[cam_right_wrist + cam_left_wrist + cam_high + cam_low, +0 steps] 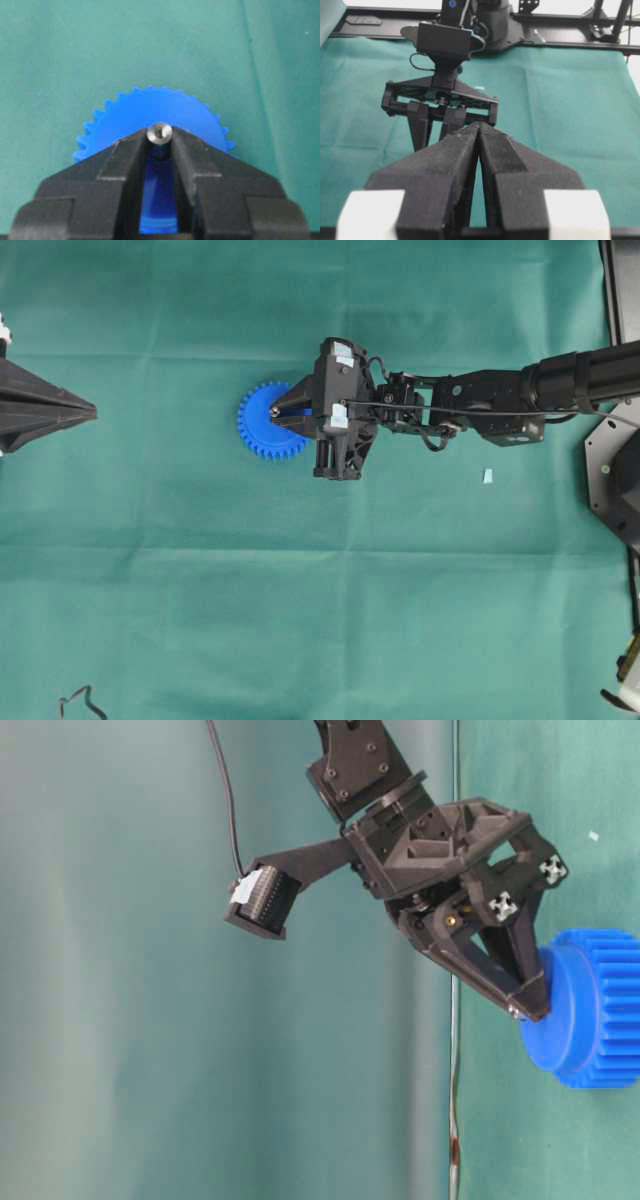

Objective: Insert the shaft into the center hole of the gear.

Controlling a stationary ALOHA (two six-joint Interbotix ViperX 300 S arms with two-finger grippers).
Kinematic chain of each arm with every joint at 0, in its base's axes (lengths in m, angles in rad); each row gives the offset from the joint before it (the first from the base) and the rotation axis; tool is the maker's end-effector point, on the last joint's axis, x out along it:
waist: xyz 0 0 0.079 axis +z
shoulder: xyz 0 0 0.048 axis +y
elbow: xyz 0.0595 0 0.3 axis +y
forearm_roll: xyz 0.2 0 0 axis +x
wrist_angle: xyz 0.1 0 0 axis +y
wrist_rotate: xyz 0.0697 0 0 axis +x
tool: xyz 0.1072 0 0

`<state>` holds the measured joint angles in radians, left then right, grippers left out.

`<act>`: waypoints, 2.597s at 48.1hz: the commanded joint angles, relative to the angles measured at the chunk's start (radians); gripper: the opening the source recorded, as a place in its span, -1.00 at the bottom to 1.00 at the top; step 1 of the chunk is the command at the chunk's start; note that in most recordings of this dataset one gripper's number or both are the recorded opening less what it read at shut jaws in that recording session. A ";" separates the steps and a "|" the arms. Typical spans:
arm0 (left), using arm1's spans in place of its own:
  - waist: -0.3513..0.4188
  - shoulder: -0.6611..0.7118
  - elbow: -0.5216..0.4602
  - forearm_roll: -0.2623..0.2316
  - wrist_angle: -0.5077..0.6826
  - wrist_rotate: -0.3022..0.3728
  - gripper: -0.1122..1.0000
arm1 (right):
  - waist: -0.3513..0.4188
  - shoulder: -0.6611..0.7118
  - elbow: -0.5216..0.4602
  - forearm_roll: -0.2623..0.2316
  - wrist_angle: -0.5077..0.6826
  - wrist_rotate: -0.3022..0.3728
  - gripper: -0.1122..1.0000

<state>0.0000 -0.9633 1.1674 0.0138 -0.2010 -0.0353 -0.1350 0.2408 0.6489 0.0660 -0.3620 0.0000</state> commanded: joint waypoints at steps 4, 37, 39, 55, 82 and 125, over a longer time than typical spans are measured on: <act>0.002 0.009 -0.026 0.003 -0.006 0.000 -0.80 | -0.003 -0.009 -0.017 0.000 -0.012 0.000 -0.50; 0.002 0.009 -0.026 0.003 -0.009 0.000 -0.80 | -0.011 -0.009 -0.017 0.006 -0.008 0.000 0.56; 0.002 0.009 -0.026 0.003 -0.009 0.000 -0.80 | -0.012 -0.009 -0.017 0.006 -0.008 0.000 0.74; 0.002 0.008 -0.026 0.003 -0.009 0.000 -0.80 | -0.012 -0.014 -0.017 0.006 -0.006 0.003 0.80; 0.000 0.000 -0.028 0.003 -0.003 0.000 -0.80 | -0.012 -0.325 0.003 -0.003 0.187 -0.003 0.79; 0.002 -0.029 -0.029 0.003 0.014 0.000 -0.80 | -0.011 -0.862 0.336 0.002 0.193 0.003 0.78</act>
<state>-0.0015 -0.9940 1.1658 0.0138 -0.1871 -0.0353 -0.1473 -0.5783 0.9802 0.0644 -0.1733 0.0000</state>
